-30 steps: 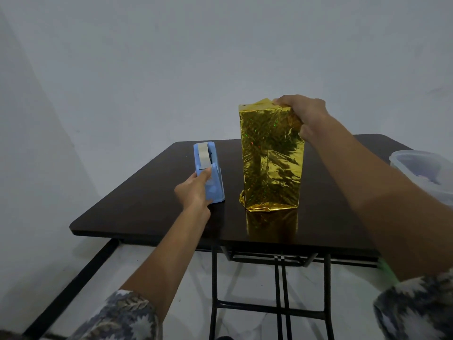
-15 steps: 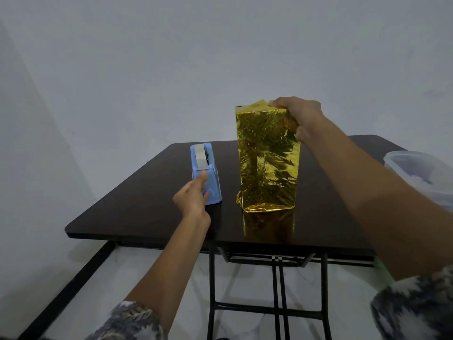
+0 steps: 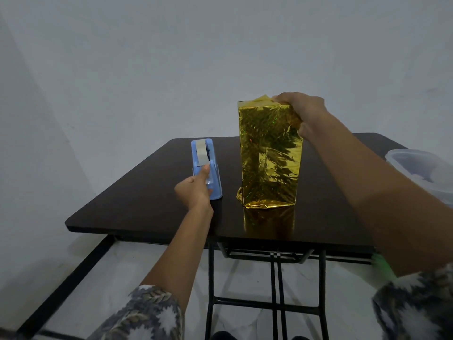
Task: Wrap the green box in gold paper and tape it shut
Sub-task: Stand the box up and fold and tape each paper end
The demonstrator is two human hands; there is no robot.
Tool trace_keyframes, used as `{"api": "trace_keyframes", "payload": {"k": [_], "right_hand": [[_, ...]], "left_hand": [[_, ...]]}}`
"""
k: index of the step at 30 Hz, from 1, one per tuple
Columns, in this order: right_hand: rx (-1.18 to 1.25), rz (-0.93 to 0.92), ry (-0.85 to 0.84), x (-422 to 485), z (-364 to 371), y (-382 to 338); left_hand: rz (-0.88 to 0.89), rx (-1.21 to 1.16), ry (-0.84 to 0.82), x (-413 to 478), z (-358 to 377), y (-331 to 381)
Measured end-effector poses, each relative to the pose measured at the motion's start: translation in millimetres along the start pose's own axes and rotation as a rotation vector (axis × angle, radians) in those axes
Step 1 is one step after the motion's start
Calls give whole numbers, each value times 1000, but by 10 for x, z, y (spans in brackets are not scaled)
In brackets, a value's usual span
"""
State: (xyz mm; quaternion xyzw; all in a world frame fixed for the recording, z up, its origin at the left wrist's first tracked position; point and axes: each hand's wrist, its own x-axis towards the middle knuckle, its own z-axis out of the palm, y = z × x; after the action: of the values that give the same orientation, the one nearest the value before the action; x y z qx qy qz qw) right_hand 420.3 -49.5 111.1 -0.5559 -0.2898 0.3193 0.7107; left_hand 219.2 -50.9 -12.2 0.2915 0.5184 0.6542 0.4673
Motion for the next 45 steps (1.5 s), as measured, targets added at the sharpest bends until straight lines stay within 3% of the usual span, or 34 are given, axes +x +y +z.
{"api": "trace_keyframes", "payload": {"k": [12, 16, 21, 24, 27, 32, 45], "right_hand": [[1, 32, -85, -40, -58, 17], [-45, 21, -152, -104, -87, -37], [-68, 70, -391, -194, -174, -134], [-119, 57, -488, -158, -200, -151], [-166, 50, -532, -113, -192, -152], [-154, 56, -552, -144, -182, -165], [-117, 63, -522, -155, -171, -149]], "left_hand": [[-169, -39, -26, -28, -119, -85], [-194, -146, -209, -180, -287, 72], [119, -148, -512, -179, -70, 1002], [220, 31, -765, -168, 232, 1552], [231, 387, -892, -151, 553, 1830], [222, 710, -891, -81, 871, 1903], [207, 766, -829, -72, 993, 1723]]}}
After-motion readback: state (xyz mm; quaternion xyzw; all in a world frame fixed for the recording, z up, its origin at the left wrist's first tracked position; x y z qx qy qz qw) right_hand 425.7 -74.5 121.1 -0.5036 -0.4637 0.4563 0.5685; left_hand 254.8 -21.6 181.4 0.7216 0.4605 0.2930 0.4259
